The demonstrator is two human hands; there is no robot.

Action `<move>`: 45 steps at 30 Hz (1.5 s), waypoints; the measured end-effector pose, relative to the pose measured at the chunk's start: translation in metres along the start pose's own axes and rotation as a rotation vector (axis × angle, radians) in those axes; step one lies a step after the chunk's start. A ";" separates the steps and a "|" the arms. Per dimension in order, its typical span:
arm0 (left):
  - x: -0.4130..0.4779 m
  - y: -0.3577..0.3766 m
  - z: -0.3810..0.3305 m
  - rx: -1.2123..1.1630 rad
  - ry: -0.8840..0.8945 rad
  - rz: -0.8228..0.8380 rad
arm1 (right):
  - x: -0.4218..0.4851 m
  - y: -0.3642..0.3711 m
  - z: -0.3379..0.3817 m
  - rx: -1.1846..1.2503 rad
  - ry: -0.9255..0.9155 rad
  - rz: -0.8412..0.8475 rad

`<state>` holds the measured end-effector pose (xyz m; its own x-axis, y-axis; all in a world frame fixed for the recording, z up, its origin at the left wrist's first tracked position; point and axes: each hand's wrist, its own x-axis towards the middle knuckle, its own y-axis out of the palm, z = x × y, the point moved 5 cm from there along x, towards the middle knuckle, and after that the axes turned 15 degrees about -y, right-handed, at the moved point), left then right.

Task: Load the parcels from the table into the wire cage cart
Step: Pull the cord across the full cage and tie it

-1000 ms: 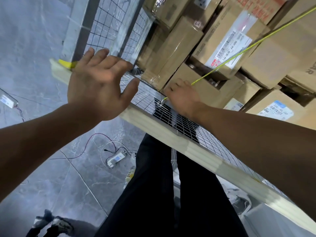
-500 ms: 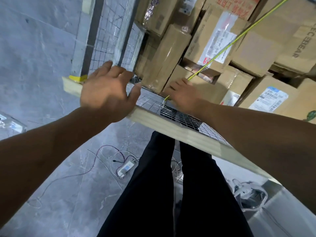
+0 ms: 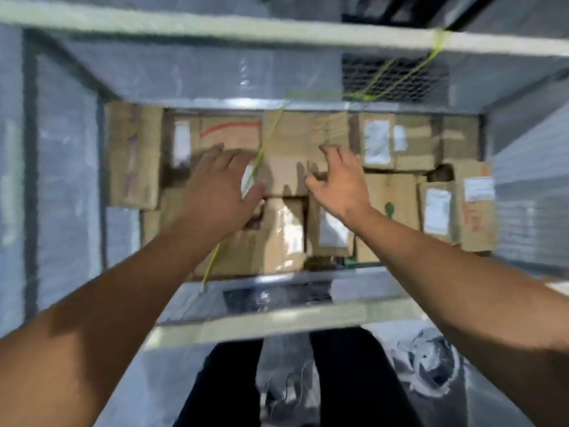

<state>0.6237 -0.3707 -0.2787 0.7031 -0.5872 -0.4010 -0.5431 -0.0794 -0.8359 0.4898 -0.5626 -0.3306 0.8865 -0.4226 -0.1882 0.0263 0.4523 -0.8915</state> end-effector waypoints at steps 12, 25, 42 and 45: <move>0.213 0.012 -0.337 -0.045 0.117 -0.065 | 0.042 -0.199 -0.259 0.012 0.170 -0.338; 0.306 0.058 -0.395 0.159 -0.339 0.311 | 0.031 -0.198 -0.347 1.022 0.407 -0.155; 0.073 0.138 -0.487 -0.186 0.760 0.549 | -0.034 -0.217 -0.336 1.566 0.411 -0.320; 0.038 0.185 -0.487 -0.259 0.778 0.595 | -0.094 -0.195 -0.360 1.341 0.512 -0.169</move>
<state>0.3263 -0.7999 -0.2660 -0.1577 -0.9429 -0.2933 -0.8558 0.2787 -0.4357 0.2354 -0.8937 -0.2872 0.5766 -0.6444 -0.5022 0.7726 0.6300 0.0787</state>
